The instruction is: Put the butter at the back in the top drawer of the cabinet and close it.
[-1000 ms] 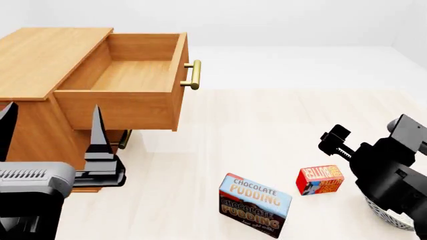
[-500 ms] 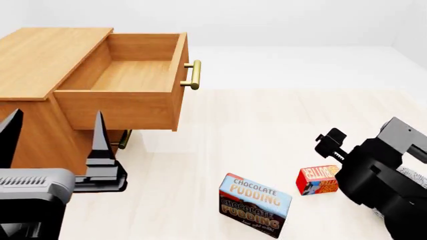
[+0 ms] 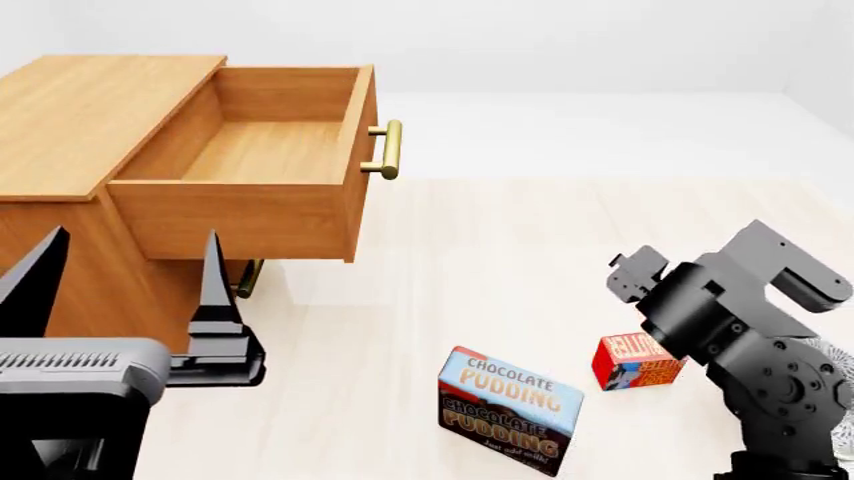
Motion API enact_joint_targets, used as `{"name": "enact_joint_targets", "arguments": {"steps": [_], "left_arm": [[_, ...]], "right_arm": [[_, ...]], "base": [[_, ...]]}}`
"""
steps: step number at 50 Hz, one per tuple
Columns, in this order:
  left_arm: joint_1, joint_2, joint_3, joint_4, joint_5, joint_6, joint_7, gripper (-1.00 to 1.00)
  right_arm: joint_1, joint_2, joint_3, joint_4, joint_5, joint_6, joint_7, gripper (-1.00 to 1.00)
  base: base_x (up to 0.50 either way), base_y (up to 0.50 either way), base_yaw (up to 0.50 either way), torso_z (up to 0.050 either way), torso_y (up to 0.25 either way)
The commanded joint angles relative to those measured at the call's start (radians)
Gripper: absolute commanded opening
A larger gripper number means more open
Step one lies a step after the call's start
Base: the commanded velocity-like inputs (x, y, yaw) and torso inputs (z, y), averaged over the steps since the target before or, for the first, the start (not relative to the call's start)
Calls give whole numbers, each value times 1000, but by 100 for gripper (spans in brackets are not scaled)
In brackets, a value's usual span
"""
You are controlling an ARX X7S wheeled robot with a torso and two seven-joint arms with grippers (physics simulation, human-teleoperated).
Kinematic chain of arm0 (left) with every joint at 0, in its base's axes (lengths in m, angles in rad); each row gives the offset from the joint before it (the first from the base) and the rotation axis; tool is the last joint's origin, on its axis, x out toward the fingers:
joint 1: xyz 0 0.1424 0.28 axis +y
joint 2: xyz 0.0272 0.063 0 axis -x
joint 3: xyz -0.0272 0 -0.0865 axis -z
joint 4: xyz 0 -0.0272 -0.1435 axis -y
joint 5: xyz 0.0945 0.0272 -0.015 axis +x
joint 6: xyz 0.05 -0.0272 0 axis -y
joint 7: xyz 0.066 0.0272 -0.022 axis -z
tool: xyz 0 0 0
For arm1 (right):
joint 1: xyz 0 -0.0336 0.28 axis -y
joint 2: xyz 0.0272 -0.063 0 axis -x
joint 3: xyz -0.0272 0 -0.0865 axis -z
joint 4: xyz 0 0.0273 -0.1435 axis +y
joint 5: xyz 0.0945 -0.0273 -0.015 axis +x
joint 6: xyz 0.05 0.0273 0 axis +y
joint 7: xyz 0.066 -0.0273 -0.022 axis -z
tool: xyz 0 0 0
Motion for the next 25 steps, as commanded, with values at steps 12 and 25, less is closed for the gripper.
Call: {"name": "enact_joint_targets", "arguments": {"steps": [12,25], "left_arm": [[38,25,-5,-47,4,24,14,100],[68,19,-7,-77,16,60,26,100]], "right_arm": [[150,-70,15,316,-68,-80,-79,100],[222,-88,15,443,-90,-114,-100,100]], "base": [[0,0,0,0,0],[0,0,0,0,0]]}}
